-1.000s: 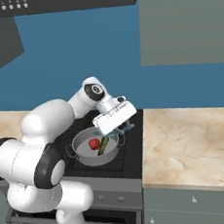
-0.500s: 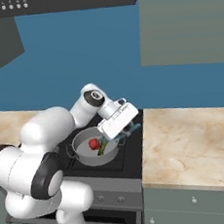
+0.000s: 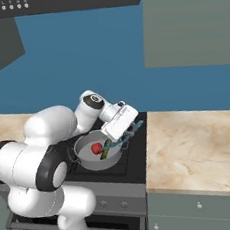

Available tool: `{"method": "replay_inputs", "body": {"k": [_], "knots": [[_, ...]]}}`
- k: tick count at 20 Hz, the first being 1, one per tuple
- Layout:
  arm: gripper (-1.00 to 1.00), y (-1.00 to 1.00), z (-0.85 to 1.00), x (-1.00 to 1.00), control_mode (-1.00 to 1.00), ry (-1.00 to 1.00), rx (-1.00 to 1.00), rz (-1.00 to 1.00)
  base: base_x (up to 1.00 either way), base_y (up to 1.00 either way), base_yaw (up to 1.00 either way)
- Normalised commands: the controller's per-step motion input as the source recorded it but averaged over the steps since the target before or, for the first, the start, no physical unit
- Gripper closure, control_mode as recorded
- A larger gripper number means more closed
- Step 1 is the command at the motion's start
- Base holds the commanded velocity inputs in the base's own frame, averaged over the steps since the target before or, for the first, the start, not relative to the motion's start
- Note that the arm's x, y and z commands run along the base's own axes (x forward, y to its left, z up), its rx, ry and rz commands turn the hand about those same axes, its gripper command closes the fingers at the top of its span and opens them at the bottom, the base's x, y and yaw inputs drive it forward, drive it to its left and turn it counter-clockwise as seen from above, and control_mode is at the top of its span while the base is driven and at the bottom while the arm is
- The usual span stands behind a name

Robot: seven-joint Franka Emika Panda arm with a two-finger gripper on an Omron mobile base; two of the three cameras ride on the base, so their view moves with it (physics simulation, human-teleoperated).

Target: Put the bell pepper and squash in the pot. Retrieve the spatula and lightly stir the vegetables in the pot.

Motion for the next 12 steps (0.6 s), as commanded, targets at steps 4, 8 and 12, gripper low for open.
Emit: {"method": "replay_inputs", "body": {"k": [4, 8, 12], "knots": [[1.0, 0.03, -0.25, 0.3, -1.0, 0.14, -0.09, 0.06, 0.0, 0.0, 0.0], [1.0, 0.01, -0.05, 0.35, -1.0, 0.15, -0.07, 0.08, 0.0, 0.0, 0.0], [1.0, -0.03, 0.0, 0.37, -1.0, 0.19, -0.11, 0.2, 0.0, 0.0, 0.0]]}}
